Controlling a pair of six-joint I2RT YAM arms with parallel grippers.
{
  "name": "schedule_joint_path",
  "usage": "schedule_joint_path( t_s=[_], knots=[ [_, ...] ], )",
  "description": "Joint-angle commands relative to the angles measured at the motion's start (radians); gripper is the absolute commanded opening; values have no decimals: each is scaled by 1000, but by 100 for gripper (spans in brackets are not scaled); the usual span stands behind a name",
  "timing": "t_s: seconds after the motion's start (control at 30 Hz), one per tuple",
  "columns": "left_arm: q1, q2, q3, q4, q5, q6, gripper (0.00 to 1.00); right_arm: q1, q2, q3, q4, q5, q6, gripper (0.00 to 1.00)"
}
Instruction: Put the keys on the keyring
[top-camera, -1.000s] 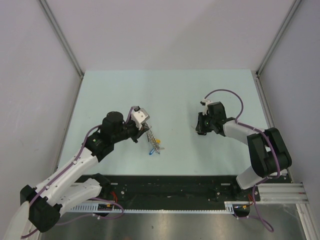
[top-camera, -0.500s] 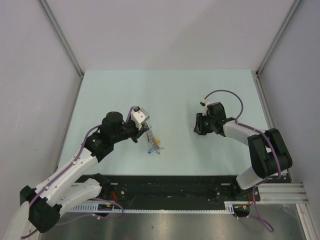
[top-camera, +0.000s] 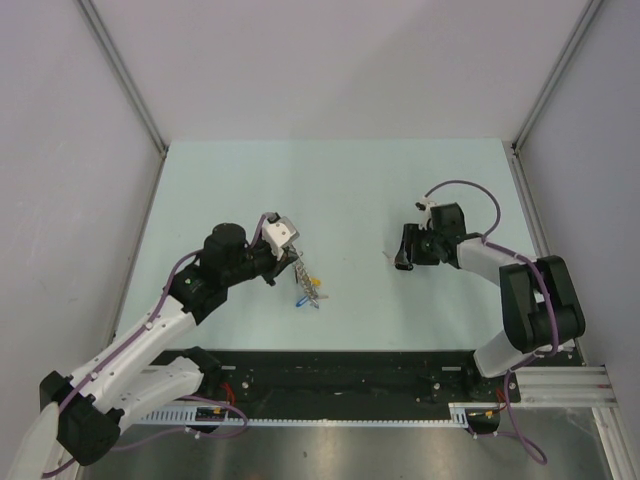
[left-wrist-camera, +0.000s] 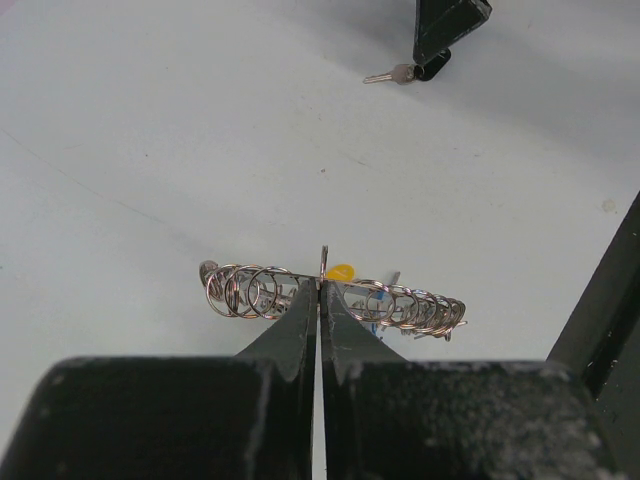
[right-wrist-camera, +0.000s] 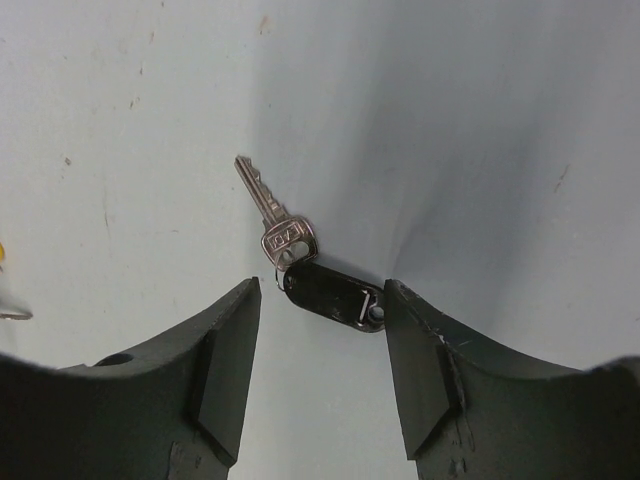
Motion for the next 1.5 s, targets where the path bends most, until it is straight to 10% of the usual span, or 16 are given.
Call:
schedule_joint_path(
  t_s=[0.0,0.57,0.93,1.47],
  knots=[
    [9,-25,4,28,21,19,0,-7,28,1,-27,-45,-18,57],
    [9,-28,4,25,27,21,0,80,22,21,-119,-146,14,58],
    [9,-30,4,24,19,24,0,310,66,21,154,-128,158,57],
    [8,-25,2,22,13,25,0,203,134,104,260,-227,38,56]
  ],
)
